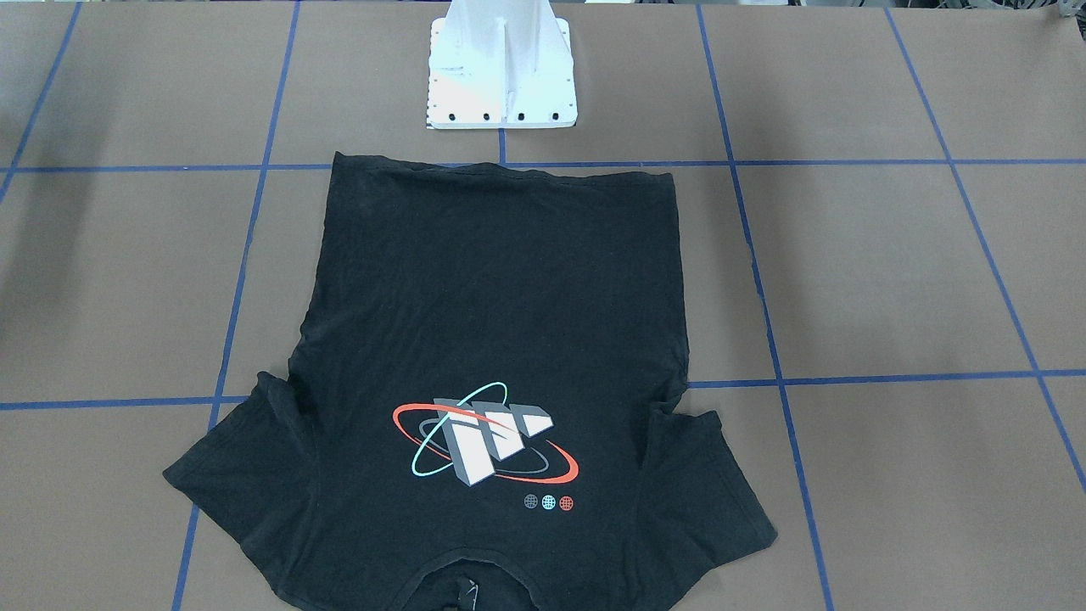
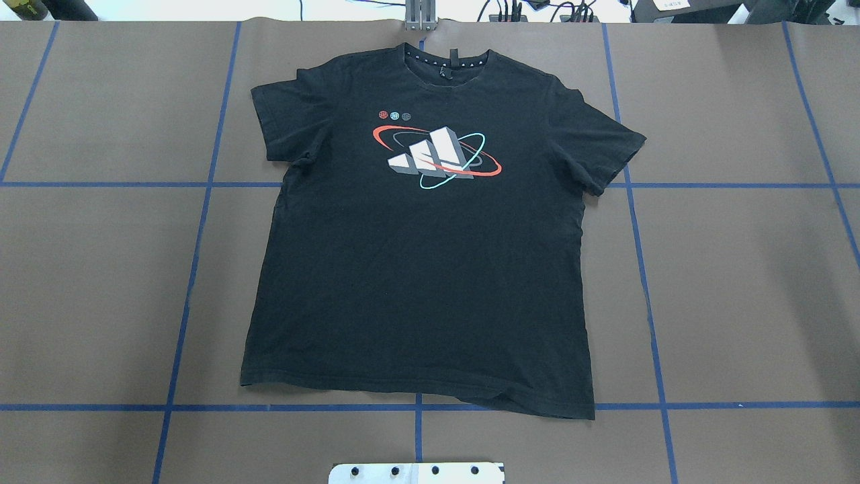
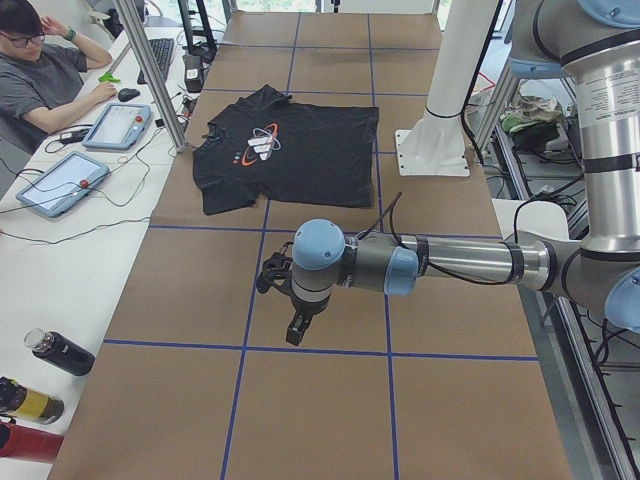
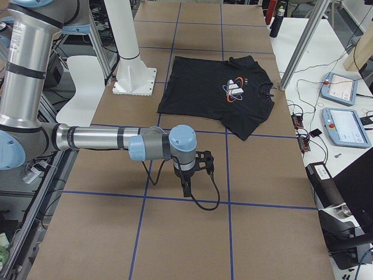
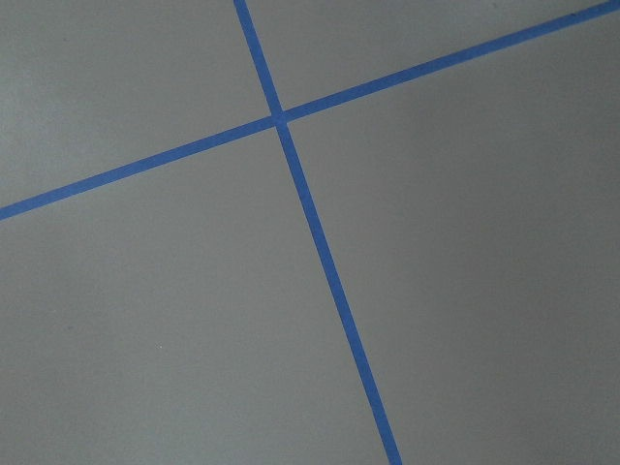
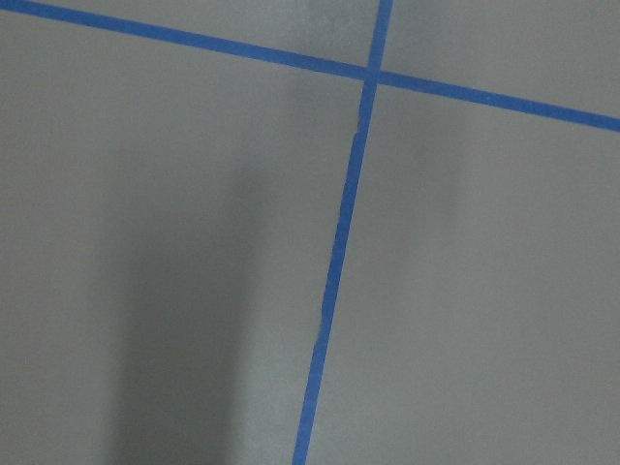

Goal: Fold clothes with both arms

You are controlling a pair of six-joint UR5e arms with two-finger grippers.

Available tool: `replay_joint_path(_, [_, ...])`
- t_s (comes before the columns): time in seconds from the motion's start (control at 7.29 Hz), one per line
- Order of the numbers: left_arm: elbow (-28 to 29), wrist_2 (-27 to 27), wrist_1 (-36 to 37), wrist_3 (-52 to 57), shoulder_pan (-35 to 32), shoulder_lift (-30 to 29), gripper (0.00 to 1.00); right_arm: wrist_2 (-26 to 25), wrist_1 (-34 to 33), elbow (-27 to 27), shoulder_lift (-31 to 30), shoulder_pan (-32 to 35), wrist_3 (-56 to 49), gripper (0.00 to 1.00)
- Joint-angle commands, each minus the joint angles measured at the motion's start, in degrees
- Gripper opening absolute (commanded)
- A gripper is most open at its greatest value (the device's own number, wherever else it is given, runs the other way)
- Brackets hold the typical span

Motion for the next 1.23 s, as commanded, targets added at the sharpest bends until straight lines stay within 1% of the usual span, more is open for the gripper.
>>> replay_joint_path(0.0, [0.2,0.0,-10.7,-0.2,0.0,-0.3,1.00,0.2,0.0,0.7,5.1,0.0,0.1,1.00])
replay_joint_path(0.14, [1.0,0.1,-16.2,-0.3,0.0,-1.8,1.00,0.3,2.8,0.8,6.4,0.0,0.1,1.00])
replay_joint_path(0.27, [1.8,0.9,-20.4,-0.3,0.0,-5.9,1.00,0.3,5.9,0.1,6.8,0.0,0.4,1.00])
replay_joint_path(0.41, [2.9,3.6,-21.4,-0.7,0.0,-11.9,1.00,0.3,6.1,0.0,7.6,0.0,1.0,1.00])
replay_joint_path(0.55, [5.2,3.2,-22.1,-4.9,0.0,-14.4,1.00,0.3,6.8,0.0,7.9,0.0,2.7,1.00])
replay_joint_path(0.69, [5.2,3.2,-23.3,-10.1,0.1,-15.9,1.00,0.3,7.0,-0.4,10.6,-0.1,5.4,1.00])
replay_joint_path(0.82, [5.2,3.3,-27.1,-16.6,0.3,-15.9,1.00,0.3,7.8,-0.8,12.0,-1.1,5.5,1.00])
replay_joint_path(0.96, [4.9,3.3,-28.9,-20.3,1.9,-16.0,1.00,0.7,8.6,-2.0,13.8,-1.7,7.9,1.00])
replay_joint_path(1.1, [4.9,3.4,-29.4,-20.2,4.3,-16.1,1.00,0.7,8.7,-3.6,18.5,-4.6,15.2,1.00])
